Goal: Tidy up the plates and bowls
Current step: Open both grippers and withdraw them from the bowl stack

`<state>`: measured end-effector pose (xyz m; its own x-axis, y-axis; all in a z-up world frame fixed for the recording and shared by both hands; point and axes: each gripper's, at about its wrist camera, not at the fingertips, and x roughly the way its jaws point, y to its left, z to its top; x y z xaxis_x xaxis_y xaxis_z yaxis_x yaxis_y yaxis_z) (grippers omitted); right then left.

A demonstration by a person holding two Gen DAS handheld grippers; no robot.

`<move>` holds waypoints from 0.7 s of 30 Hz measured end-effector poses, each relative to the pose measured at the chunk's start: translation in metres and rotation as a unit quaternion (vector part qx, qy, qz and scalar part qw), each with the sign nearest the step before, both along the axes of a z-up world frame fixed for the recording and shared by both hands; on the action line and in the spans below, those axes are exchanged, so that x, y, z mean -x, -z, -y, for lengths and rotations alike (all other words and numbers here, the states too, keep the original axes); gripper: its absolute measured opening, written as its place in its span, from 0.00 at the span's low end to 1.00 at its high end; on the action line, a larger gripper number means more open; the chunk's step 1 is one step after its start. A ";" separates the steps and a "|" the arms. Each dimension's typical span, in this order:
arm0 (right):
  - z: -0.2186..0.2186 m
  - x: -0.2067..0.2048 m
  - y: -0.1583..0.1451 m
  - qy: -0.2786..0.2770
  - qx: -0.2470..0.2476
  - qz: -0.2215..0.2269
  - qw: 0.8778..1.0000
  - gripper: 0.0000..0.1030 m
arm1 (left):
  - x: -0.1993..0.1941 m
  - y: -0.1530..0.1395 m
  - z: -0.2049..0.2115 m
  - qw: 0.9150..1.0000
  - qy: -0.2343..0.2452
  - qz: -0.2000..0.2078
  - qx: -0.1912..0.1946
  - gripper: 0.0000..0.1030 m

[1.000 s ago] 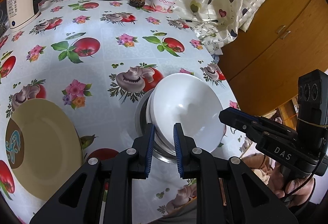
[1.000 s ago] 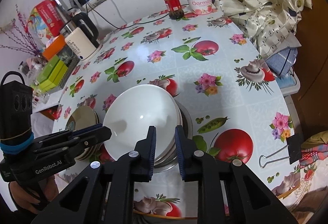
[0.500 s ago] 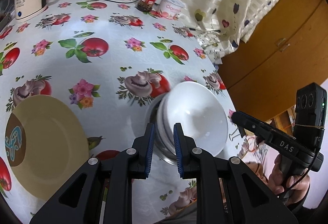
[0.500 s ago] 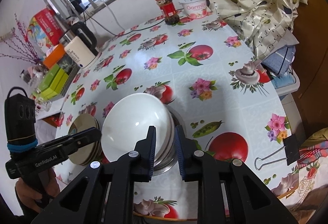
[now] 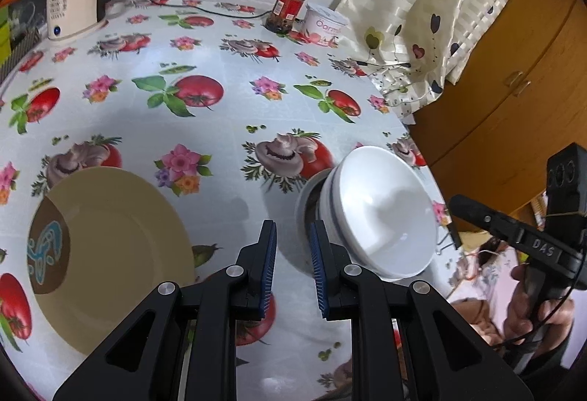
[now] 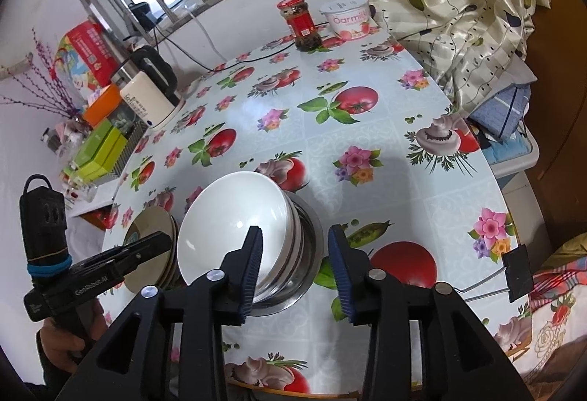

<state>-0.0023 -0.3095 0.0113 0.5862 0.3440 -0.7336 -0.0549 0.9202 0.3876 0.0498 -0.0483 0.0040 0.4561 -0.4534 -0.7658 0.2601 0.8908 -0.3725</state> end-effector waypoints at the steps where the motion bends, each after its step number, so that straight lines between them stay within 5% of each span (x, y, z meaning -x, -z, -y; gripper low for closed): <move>1: -0.001 0.000 0.001 -0.003 0.001 0.000 1.000 0.38 | 0.001 0.001 0.000 1.000 0.001 0.004 -0.003 0.18; 21: 0.009 0.022 0.014 -0.021 0.014 0.014 1.000 0.44 | 0.019 0.024 -0.013 0.999 -0.008 0.013 -0.038 0.25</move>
<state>-0.0243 -0.3182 -0.0025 0.5918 0.3475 -0.7273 -0.1033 0.9276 0.3591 0.0312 -0.0353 -0.0200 0.4829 -0.3871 -0.7855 0.2533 0.9204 -0.2978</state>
